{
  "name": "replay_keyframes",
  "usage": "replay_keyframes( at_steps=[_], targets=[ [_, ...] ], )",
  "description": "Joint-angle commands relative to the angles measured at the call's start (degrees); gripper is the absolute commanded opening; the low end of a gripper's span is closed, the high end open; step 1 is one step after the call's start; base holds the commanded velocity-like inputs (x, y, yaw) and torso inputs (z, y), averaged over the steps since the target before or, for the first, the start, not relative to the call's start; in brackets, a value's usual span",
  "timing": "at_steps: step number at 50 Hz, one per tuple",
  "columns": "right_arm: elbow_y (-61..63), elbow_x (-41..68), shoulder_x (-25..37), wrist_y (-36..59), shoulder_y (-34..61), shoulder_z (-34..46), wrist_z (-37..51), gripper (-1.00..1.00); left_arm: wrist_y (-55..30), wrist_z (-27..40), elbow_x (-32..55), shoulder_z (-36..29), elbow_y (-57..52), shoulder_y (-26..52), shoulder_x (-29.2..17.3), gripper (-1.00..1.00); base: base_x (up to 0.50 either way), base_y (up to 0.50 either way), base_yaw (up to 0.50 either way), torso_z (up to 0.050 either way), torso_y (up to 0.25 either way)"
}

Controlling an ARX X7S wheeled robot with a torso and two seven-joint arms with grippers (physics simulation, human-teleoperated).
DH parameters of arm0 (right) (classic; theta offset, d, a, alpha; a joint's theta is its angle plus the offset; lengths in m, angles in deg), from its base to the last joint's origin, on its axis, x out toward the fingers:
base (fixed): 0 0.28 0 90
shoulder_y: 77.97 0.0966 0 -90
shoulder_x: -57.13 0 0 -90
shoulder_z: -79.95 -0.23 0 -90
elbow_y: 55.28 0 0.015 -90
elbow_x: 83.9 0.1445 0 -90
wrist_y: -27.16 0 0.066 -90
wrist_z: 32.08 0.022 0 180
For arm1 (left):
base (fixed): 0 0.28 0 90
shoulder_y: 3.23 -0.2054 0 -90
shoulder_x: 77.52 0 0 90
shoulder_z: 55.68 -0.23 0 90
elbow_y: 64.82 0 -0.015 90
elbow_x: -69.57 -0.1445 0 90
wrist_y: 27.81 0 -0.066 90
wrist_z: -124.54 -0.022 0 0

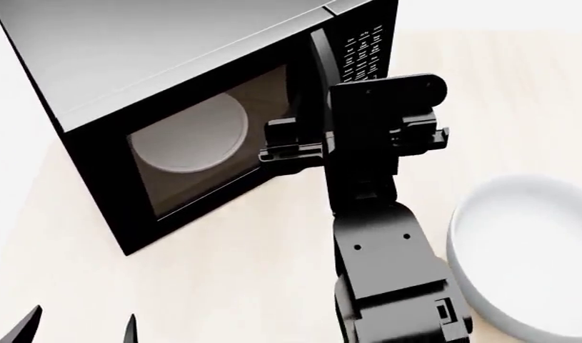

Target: Open the microwave.

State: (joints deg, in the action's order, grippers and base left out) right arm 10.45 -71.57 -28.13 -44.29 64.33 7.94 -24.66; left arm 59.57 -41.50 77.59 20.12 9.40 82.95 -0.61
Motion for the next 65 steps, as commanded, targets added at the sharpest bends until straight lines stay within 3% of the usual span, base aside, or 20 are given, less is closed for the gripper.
replay_keyframes(
  at_steps=[1, 44, 51, 65],
  targets=[
    [-7.0, -0.3, -0.7, -3.3, 2.2, 1.0, 0.0, 1.0, 0.1, 0.4, 0.2, -0.3, 0.0, 0.0, -0.3, 1.0, 0.0, 0.0, 0.0, 0.0, 0.0],
    [-36.2, 1.8, -4.3, -19.2, 11.9, 5.5, -1.6, 1.0, 0.4, 1.5, 1.1, -1.1, 1.0, 0.8, -1.2, 1.0, 0.0, 0.0, 0.0, 0.0, 0.0],
    [-39.9, 4.3, -4.5, -21.2, 13.5, 8.2, -1.3, 1.0, 0.6, 1.7, 1.0, -1.4, 1.3, 0.9, -1.3, 1.0, 0.0, 0.0, 0.0, 0.0, 0.0],
    [-47.5, 17.2, -4.7, -26.6, 16.6, 21.4, 0.1, 1.0, 0.8, 2.1, 1.2, -1.5, 1.5, 1.0, -1.6, 1.0, 0.0, 0.0, 0.0, 0.0, 0.0]
  ],
)
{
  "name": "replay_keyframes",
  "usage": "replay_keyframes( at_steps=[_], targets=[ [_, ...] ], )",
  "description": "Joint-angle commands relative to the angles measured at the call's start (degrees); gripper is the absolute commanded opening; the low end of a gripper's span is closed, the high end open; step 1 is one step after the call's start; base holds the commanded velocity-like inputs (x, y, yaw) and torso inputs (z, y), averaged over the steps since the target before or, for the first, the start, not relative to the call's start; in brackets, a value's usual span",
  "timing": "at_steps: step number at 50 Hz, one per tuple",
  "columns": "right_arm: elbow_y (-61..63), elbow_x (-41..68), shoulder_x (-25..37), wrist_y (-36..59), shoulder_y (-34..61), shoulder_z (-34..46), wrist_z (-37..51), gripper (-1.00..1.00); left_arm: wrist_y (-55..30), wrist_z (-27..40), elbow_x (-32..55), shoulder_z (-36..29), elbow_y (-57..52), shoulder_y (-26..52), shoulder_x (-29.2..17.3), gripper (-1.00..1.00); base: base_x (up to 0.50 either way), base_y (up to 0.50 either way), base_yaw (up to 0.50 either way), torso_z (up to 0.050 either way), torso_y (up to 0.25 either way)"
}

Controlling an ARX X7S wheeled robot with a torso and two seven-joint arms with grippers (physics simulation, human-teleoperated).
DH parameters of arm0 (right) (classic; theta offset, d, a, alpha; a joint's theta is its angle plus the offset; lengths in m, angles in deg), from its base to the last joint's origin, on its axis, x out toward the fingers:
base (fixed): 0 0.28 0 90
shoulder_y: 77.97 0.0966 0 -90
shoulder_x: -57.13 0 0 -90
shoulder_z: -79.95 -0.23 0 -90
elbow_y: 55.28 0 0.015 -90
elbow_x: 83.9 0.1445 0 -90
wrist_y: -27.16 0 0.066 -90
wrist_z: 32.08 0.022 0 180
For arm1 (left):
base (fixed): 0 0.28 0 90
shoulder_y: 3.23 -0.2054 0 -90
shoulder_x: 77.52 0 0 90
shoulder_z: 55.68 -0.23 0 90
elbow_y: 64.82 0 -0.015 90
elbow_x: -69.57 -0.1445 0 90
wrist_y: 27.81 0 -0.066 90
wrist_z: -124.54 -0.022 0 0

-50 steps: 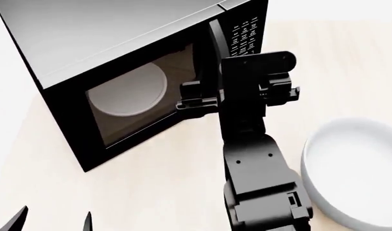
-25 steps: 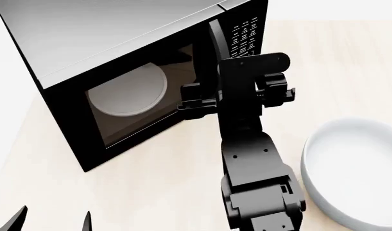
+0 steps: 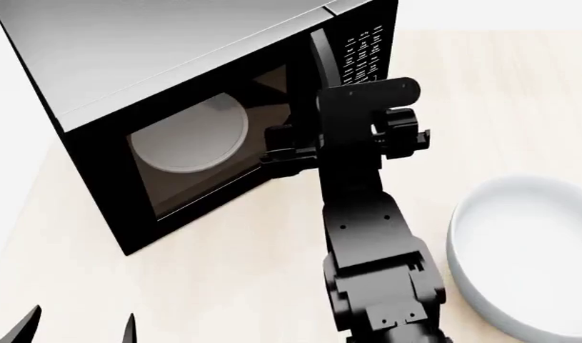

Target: Open the microwave.

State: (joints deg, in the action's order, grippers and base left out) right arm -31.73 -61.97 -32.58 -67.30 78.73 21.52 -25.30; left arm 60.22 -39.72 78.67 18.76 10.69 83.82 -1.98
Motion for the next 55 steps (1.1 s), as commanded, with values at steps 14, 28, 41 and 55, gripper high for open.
replay_keyframes(
  at_steps=[14, 28, 41, 55],
  targets=[
    [8.4, 9.7, 4.5, 1.3, -2.0, 11.2, 5.2, -1.0, 0.0, 0.6, 0.4, -0.6, -0.1, 0.2, -0.5, 1.0, 0.0, 0.0, 0.0, 0.0, 0.0],
    [20.9, 11.0, 9.2, 5.0, -6.8, 11.7, 7.9, -1.0, 0.3, 0.9, 0.3, -1.1, 0.2, 0.3, -0.6, 1.0, 0.0, 0.0, 0.0, 0.0, 0.0],
    [33.2, 12.8, 13.0, 8.6, -10.7, 11.9, 11.0, -1.0, 0.2, 1.2, 0.5, -1.4, -0.1, 0.2, -0.9, 1.0, 0.0, 0.0, 0.0, 0.0, 0.0],
    [48.3, 14.0, 17.8, 12.2, -15.2, 12.9, 15.1, -1.0, 0.1, 1.5, 0.9, -1.4, -0.4, 0.3, -1.2, 1.0, 0.0, 0.0, 0.0, 0.0, 0.001]
  ],
)
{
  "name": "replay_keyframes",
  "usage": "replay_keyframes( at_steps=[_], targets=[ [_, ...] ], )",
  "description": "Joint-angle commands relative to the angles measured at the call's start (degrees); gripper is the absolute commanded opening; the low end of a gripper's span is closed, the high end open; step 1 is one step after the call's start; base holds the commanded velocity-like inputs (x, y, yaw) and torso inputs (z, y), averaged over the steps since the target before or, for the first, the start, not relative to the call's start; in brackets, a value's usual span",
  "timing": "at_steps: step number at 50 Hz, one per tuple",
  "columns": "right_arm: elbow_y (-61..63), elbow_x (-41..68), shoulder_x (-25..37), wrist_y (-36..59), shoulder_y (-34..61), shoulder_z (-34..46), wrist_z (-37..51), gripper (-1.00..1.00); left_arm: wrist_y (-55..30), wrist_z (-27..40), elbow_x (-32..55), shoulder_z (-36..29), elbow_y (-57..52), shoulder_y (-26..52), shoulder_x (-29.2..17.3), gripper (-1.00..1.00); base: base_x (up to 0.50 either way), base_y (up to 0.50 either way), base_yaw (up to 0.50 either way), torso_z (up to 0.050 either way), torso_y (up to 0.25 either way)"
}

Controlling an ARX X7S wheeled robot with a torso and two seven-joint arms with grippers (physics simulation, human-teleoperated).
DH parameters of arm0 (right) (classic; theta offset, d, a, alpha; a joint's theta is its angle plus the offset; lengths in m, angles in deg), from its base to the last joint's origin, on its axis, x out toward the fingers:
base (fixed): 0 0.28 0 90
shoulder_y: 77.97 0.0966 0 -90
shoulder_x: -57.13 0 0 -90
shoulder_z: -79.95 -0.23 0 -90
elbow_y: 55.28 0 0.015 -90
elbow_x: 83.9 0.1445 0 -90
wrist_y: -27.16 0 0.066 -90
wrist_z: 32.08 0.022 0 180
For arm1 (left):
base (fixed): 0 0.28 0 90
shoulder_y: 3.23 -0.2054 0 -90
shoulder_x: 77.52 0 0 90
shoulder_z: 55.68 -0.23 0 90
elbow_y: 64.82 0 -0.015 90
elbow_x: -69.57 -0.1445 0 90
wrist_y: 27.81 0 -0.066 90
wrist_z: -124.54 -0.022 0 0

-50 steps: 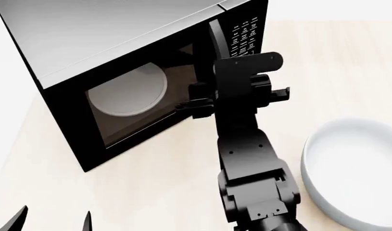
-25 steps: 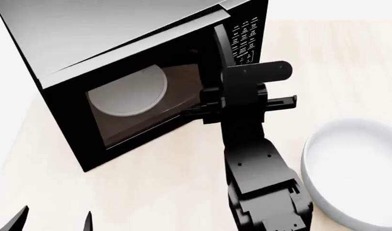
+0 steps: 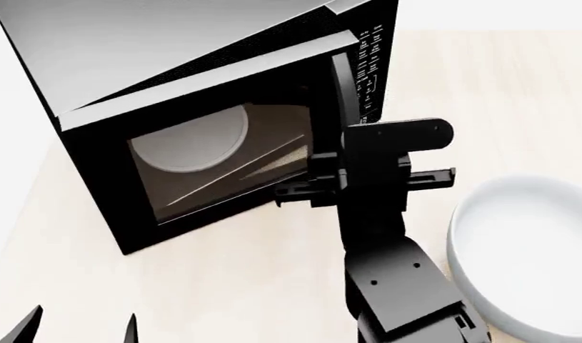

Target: Open the microwave.

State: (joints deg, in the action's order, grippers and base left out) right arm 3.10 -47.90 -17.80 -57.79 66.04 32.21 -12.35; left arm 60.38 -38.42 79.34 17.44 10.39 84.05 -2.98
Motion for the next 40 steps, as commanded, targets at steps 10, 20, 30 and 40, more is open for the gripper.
replay_keyframes(
  at_steps=[10, 20, 30, 40],
  targets=[
    [21.2, 0.6, 5.5, 3.6, -5.9, 2.7, 4.4, -1.0, 0.0, 0.4, 0.3, -0.4, -0.2, 0.2, -0.4, 1.0, 0.0, 0.0, 0.0, 0.0, 0.002],
    [27.9, 0.4, 7.6, 3.8, -9.0, 3.2, 7.1, -1.0, 0.1, 0.6, 0.3, -0.6, 0.0, 0.3, -0.5, 1.0, 0.0, 0.0, 0.0, 0.0, 0.003],
    [31.9, 0.0, 8.7, 2.8, -11.6, 3.7, 8.4, -1.0, 0.2, 0.9, 0.4, -0.8, -0.1, 0.4, -0.7, 1.0, 0.0, 0.0, 0.0, 0.002, 0.003],
    [35.6, 0.3, 9.4, 2.3, -13.6, 3.9, 9.6, -1.0, 0.3, 1.1, 0.5, -1.0, 0.0, 0.3, -0.9, 1.0, 0.0, 0.0, 0.0, 0.0, 0.002]
  ],
)
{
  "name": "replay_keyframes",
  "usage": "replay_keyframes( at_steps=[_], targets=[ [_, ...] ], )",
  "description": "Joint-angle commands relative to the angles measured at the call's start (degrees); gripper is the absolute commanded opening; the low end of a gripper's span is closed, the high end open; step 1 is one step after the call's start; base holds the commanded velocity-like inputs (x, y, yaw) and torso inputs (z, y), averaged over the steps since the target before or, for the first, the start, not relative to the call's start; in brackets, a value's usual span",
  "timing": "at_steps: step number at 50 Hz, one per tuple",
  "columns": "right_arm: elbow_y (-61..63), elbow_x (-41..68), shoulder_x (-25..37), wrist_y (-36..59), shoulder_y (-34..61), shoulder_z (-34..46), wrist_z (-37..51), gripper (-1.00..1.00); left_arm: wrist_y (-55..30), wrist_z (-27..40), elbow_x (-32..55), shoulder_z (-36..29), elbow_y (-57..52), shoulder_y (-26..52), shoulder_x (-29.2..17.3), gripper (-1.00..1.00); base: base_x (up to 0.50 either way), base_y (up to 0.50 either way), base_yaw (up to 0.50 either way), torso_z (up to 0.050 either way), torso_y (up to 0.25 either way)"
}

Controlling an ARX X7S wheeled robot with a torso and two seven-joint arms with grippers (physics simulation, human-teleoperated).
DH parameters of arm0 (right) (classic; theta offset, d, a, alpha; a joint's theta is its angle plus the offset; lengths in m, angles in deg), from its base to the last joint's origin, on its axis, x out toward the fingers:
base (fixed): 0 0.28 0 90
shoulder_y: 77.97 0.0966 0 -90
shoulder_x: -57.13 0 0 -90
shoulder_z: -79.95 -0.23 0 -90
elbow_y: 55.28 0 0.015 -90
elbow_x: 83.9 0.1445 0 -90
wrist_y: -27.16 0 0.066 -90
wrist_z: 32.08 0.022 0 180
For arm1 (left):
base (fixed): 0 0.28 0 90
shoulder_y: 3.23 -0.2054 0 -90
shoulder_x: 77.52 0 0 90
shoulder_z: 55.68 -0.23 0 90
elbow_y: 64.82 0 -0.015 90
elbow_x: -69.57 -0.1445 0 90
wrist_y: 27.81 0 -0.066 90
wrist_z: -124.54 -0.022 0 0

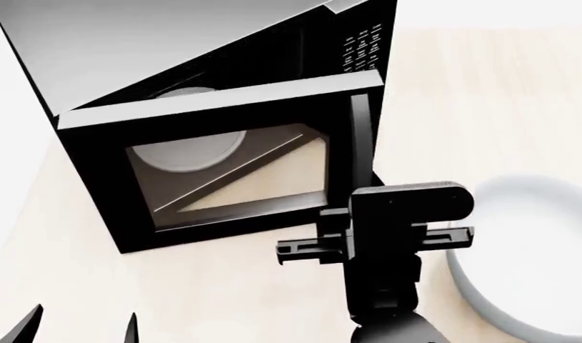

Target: Open the microwave.

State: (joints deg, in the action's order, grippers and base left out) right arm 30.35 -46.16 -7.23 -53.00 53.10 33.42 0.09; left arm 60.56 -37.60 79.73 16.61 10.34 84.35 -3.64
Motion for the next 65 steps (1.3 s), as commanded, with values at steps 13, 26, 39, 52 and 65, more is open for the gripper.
replay_keyframes(
  at_steps=[13, 26, 39, 52, 65],
  targets=[
    [13.3, -0.7, 0.4, -3.7, -3.5, 2.4, -1.6, -1.0, 0.2, 0.5, 0.2, -0.6, -0.3, -0.2, -0.4, 1.0, 0.0, 0.0, 0.0, 0.001, 0.002],
    [13.3, -0.7, 0.4, -4.2, -3.7, 2.4, -1.8, -1.0, 0.3, 0.7, 0.7, -0.5, -0.4, -0.2, -0.7, 1.0, 0.0, 0.0, 0.0, 0.001, 0.002],
    [11.3, -0.1, -0.2, -4.9, -3.4, 1.8, -2.4, 1.0, 0.2, 0.9, 0.8, -0.7, -0.4, 0.0, -0.9, 1.0, 0.0, 0.0, 0.0, 0.001, 0.003],
    [12.0, 0.7, 1.9, -6.4, -5.1, 0.0, -1.5, 1.0, 0.2, 1.3, 1.0, -0.9, -1.0, -0.2, -1.2, 1.0, 0.0, 0.0, 0.0, 0.002, 0.003],
    [13.0, 2.2, 6.1, -9.1, -8.0, -3.7, -0.2, 1.0, 0.3, 1.5, 1.0, -1.2, -0.9, -0.1, -1.3, 1.0, 0.0, 0.0, 0.0, 0.0, 0.0]
  ],
)
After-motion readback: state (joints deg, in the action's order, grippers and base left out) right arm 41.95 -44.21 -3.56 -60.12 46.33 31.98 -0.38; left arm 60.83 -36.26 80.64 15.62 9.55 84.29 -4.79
